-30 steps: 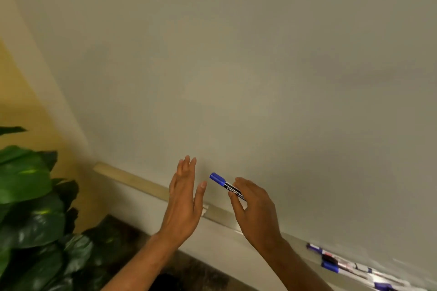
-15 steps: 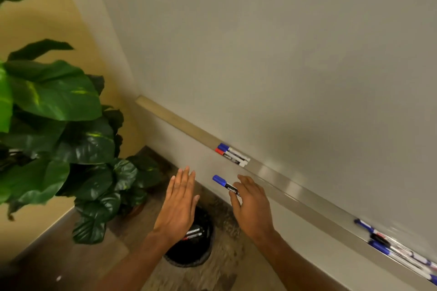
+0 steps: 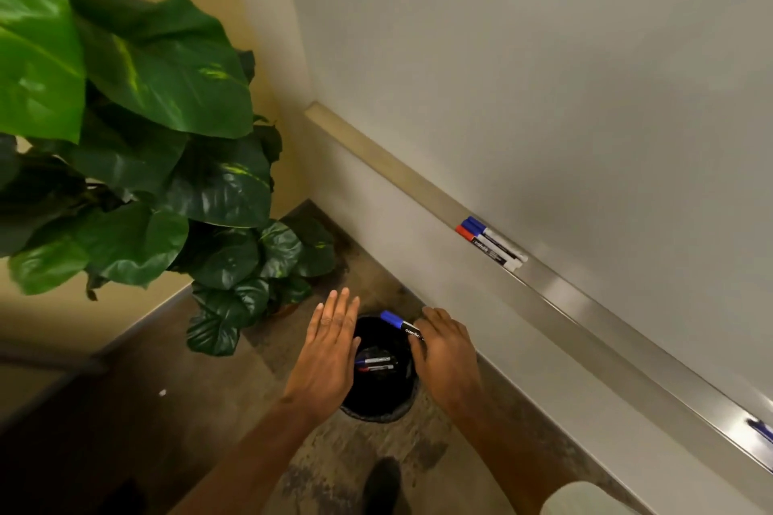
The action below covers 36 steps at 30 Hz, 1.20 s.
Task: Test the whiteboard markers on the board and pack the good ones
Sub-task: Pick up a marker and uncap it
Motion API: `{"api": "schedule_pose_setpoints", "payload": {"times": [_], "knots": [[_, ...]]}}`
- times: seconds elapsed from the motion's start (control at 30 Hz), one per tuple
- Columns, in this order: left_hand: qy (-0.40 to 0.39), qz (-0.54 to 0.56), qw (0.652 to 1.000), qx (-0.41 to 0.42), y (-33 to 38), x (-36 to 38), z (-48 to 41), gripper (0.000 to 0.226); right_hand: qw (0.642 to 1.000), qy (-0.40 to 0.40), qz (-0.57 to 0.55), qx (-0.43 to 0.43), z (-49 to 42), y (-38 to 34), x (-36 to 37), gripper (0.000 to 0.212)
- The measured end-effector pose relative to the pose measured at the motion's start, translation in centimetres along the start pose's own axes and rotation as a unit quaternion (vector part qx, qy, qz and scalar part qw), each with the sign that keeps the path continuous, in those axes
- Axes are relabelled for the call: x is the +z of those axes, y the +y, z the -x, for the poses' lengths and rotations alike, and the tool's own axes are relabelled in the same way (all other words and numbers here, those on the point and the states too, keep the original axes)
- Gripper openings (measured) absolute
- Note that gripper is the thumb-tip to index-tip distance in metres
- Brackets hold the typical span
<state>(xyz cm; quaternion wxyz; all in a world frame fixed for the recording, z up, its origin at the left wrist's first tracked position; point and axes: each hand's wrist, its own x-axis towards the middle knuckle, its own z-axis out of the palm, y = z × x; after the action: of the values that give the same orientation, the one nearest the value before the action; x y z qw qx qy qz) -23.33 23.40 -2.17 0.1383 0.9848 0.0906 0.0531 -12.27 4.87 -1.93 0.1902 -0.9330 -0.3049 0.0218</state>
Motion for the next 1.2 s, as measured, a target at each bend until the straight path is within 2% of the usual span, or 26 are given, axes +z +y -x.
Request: {"api": "schedule_pose_setpoints", "payload": {"times": [0.13,0.23,0.37,0.63,0.8,0.97,1.2], "knots": [[0.012,0.002,1.000,-0.012,-1.2,0.7,0.5,0.056,1.000,-0.018,0.008,-0.001,-0.6,-0.6,2.1,0.031],[0.013,0.007,1.000,-0.026,-2.0,1.2,1.1,0.057,0.999,-0.036,0.015,-0.005,-1.1,-1.2,3.5,0.028],[0.009,0.001,0.999,-0.037,-2.7,1.5,1.6,0.056,0.999,-0.034,0.013,-0.017,-1.9,-2.0,4.7,0.031],[0.006,0.009,0.999,-0.044,-2.3,0.8,1.3,0.056,0.998,0.004,-0.065,0.024,-1.5,-1.5,2.9,0.044],[-0.006,0.020,0.999,-0.036,-0.2,-0.1,0.0,0.057,0.995,0.035,-0.083,0.039,0.3,0.0,0.4,0.038],[-0.011,0.026,1.000,-0.014,3.4,-0.9,-1.4,0.060,0.992,0.090,-0.083,0.037,2.2,1.4,-2.8,0.048],[-0.017,0.025,0.999,0.030,9.7,-2.3,-3.1,0.066,0.986,0.147,-0.064,0.045,4.5,4.1,-7.2,0.051]]}}
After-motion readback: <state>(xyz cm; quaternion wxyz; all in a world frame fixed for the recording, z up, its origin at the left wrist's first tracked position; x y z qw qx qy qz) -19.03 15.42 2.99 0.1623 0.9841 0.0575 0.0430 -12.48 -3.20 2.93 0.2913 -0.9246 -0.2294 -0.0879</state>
